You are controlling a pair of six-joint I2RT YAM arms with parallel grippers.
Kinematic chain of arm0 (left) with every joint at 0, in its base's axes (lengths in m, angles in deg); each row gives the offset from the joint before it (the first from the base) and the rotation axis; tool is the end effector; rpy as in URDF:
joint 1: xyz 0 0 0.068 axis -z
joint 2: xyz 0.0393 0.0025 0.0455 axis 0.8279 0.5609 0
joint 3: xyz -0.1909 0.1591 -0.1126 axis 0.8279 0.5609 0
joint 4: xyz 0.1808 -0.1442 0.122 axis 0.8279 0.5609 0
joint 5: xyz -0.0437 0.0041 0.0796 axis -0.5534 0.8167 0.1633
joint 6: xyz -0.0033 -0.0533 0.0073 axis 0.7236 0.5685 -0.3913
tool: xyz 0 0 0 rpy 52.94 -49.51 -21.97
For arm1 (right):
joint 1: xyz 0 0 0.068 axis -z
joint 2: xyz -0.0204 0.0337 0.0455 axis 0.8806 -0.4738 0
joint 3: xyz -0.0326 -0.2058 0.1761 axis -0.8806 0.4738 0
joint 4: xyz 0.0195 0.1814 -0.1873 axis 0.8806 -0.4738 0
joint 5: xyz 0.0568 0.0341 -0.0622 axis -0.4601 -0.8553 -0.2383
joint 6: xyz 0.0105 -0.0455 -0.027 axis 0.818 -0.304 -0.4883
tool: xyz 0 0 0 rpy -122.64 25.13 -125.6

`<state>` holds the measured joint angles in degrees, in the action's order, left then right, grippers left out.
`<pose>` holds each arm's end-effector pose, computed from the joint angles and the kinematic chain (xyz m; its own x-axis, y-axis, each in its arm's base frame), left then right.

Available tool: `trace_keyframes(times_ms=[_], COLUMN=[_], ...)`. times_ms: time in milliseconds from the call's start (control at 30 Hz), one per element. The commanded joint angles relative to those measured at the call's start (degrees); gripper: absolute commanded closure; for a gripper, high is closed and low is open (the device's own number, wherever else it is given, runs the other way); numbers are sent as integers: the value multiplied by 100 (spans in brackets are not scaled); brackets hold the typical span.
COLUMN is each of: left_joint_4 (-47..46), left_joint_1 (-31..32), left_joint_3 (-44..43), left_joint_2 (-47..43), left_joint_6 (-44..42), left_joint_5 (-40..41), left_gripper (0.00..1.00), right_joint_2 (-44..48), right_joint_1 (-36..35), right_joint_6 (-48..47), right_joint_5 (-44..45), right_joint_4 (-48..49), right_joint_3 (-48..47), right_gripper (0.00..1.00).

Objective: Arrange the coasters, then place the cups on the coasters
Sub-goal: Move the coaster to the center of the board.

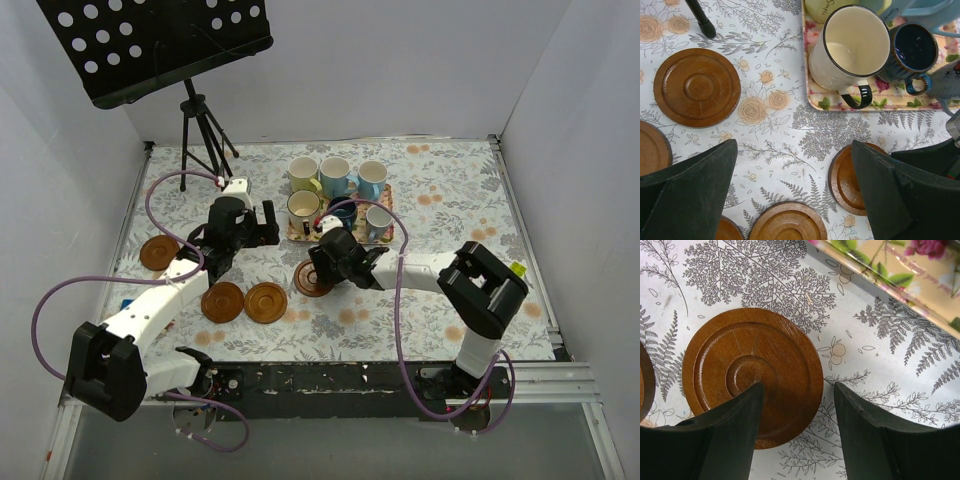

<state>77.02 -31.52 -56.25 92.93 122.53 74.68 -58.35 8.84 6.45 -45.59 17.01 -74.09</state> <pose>0.2400 -0.1031 0.2641 -0.5258 -0.6690 -0.5253 -0.2489 0.7115 -0.6571 0.2236 0.2809 0.1642 -0.6152 -0.2710 -0.7403 -0.4862 0.8696 0.0858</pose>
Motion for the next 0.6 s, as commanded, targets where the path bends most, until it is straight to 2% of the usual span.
trace_keyframes(times_ms=[0, 233, 433, 567], left_joint_4=[62, 80, 80, 97], left_joint_1=[-1, -1, -1, -1], left_joint_3=[65, 73, 82, 82], left_joint_2=[-203, -220, -264, -334], left_joint_6=[-182, -226, -226, -147], left_joint_5=[398, 513, 592, 784], left_gripper=[2, 2, 2, 2], right_joint_2=[-174, -237, -158, -70], right_joint_1=[32, 32, 32, 32], right_joint_6=[-118, -171, -74, -48], right_joint_5=[72, 99, 29, 2], right_joint_4=[22, -22, -30, -74], right_joint_3=[-333, -351, -131, -17], right_gripper=[34, 50, 59, 62])
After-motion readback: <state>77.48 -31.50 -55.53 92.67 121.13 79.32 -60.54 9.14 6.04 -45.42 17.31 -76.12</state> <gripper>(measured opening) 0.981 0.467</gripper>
